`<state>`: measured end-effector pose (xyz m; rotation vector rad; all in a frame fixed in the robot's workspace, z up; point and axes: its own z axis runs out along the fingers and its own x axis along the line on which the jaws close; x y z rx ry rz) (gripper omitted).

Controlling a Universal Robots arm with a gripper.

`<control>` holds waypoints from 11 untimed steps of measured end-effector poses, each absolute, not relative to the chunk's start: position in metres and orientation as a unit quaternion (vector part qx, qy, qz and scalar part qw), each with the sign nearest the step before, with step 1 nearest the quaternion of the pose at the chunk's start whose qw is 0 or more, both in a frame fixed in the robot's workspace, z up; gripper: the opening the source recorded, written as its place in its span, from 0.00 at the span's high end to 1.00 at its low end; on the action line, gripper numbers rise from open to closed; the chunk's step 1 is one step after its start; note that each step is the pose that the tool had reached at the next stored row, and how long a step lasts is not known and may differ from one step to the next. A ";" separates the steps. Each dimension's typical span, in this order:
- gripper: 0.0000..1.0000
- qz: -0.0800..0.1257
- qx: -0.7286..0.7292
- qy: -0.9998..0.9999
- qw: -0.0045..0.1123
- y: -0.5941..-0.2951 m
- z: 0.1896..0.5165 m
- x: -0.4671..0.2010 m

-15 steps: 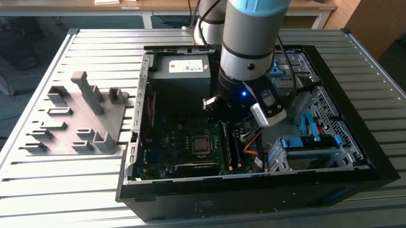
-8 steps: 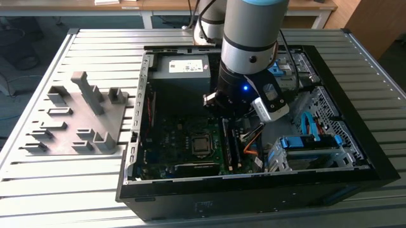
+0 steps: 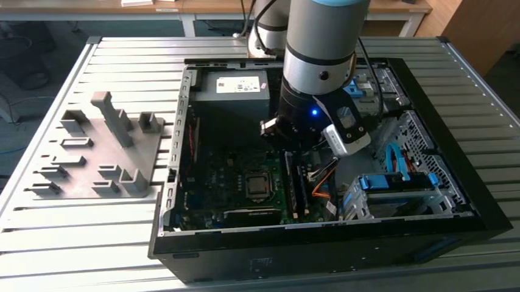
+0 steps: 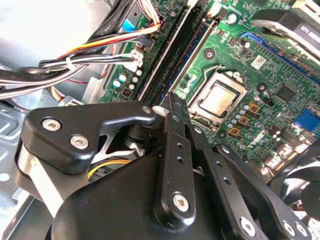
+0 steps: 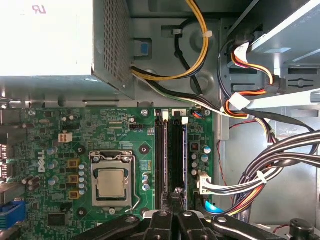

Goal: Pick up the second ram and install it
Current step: 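Insert the second ram into the second slot, then press down the second ram until it locks into place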

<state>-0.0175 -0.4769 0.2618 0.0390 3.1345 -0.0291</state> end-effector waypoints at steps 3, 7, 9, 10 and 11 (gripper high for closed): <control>0.90 -0.009 0.012 1.000 0.003 -0.477 0.262 -0.018; 0.90 -0.009 0.012 1.000 0.003 -0.477 0.262 -0.018; 0.90 -0.009 0.012 1.000 0.003 -0.472 0.261 -0.018; 0.90 -0.009 0.012 1.000 0.003 -0.468 0.260 -0.018; 0.90 -0.009 0.012 1.000 0.003 -0.463 0.259 -0.018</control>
